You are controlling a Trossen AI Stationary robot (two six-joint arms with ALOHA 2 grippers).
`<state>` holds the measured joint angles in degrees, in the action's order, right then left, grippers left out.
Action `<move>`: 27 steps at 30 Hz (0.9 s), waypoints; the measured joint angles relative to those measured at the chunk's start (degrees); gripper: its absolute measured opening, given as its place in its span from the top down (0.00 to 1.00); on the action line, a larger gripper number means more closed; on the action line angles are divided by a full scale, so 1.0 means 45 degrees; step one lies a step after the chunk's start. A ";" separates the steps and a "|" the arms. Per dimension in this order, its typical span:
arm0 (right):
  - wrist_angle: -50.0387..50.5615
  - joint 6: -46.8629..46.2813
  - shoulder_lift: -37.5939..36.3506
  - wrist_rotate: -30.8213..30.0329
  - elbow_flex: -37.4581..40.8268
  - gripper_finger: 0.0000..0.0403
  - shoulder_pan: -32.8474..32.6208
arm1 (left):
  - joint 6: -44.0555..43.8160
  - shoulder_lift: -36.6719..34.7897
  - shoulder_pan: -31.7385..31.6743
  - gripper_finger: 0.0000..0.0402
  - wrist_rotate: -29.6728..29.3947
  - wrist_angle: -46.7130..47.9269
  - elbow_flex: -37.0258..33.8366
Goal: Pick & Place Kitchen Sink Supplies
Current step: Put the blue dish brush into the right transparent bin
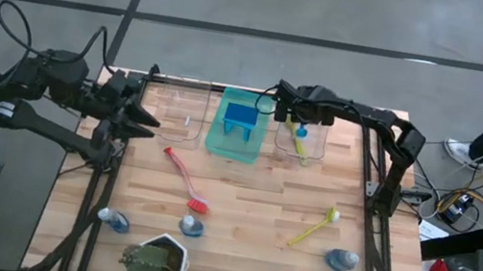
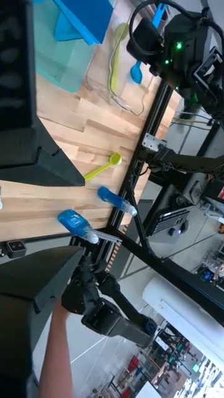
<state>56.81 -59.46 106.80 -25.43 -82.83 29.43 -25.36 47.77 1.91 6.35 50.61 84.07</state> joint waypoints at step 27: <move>-0.0354 0.0686 0.0000 0.0625 0.1854 0.83 -0.0445 | 0.0398 0.0107 0.0004 0.61 -0.0005 0.0010 0.0004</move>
<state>55.21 -56.38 106.80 -22.62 -74.48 27.43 -23.57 48.25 1.93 6.33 50.65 84.09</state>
